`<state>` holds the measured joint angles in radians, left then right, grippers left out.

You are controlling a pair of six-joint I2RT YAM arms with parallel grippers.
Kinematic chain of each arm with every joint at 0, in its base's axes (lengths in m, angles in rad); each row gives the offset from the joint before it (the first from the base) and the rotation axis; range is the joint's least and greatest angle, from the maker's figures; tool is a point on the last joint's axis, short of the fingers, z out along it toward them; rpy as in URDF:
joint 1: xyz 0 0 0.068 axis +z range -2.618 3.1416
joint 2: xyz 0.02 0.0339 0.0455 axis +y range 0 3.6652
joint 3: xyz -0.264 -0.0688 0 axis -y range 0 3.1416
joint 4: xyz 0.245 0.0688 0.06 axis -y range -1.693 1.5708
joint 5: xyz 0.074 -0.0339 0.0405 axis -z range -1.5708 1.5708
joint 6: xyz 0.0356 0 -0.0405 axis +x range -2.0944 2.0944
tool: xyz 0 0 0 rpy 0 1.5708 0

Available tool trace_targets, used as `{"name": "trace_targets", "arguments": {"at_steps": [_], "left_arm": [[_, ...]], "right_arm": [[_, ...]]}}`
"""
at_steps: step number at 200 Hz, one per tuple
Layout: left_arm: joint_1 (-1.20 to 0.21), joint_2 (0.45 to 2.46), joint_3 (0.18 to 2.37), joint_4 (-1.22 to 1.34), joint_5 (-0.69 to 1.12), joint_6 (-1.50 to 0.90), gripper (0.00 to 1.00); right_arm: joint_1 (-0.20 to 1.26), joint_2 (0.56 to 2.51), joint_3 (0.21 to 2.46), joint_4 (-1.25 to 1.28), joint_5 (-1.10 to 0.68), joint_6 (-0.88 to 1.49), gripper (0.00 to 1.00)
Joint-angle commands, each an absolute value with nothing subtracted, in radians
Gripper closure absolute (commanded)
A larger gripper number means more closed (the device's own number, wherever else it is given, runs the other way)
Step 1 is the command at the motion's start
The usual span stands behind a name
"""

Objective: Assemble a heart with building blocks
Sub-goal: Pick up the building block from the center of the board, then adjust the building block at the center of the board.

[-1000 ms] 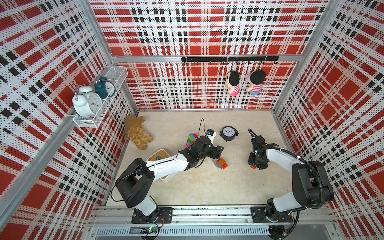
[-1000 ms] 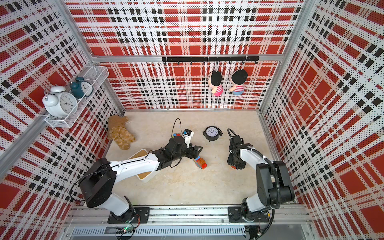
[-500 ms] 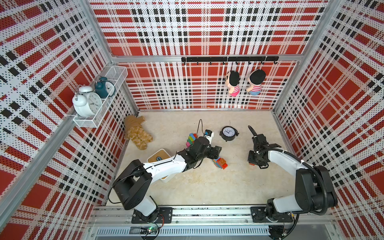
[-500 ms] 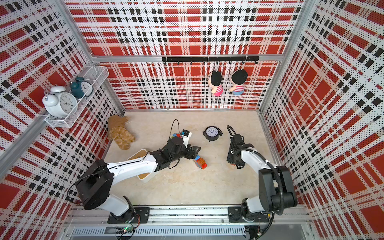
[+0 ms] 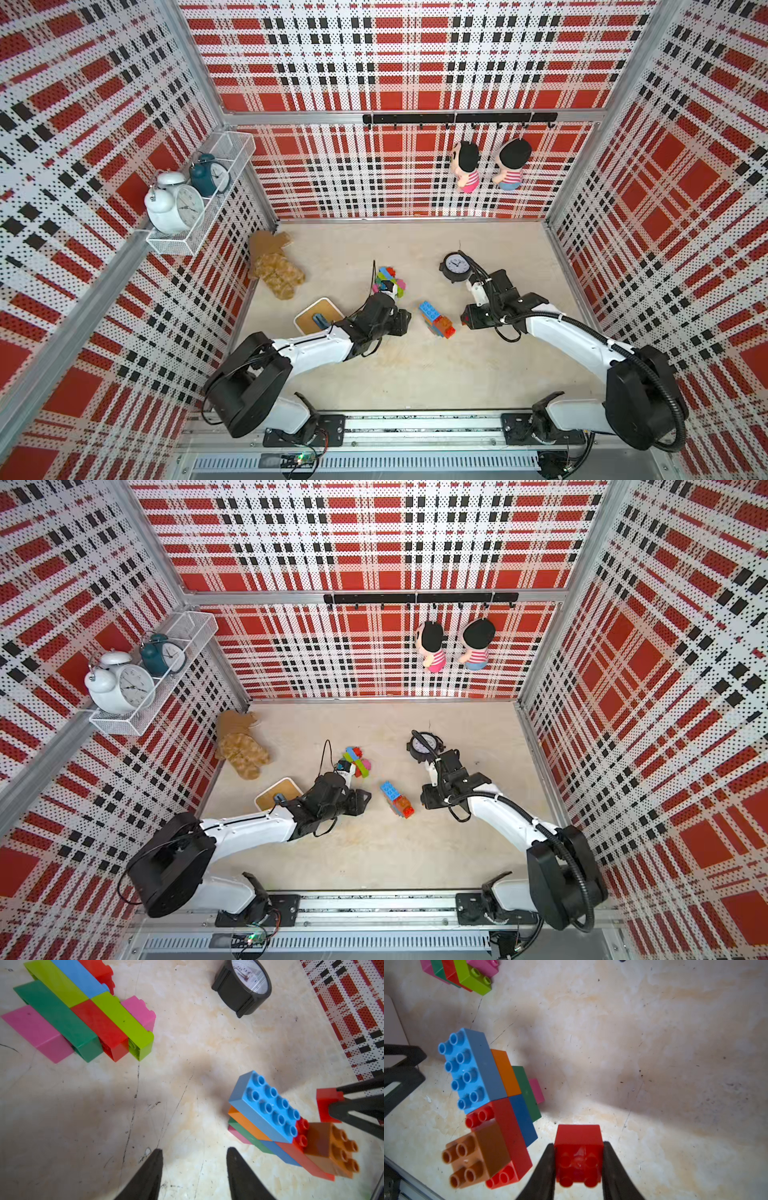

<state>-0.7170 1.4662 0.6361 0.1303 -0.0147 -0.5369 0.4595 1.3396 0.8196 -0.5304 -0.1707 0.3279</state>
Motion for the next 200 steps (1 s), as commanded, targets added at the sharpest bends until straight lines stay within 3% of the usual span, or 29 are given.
{"name": "trace_targets", "arguments": {"at_steps": [1,200], "left_arm": [[-0.707,1.523,0.701,0.148,0.003,-0.535,0.48],[-0.705,1.789,0.957,0.16,0.088,-0.485,0.52]], "right_arm": [[0.486,1.339,0.809,-0.512,-0.207,0.287,1.0],[0.653,1.316,0.769,-0.521,-0.328,0.287,1.0]]}}
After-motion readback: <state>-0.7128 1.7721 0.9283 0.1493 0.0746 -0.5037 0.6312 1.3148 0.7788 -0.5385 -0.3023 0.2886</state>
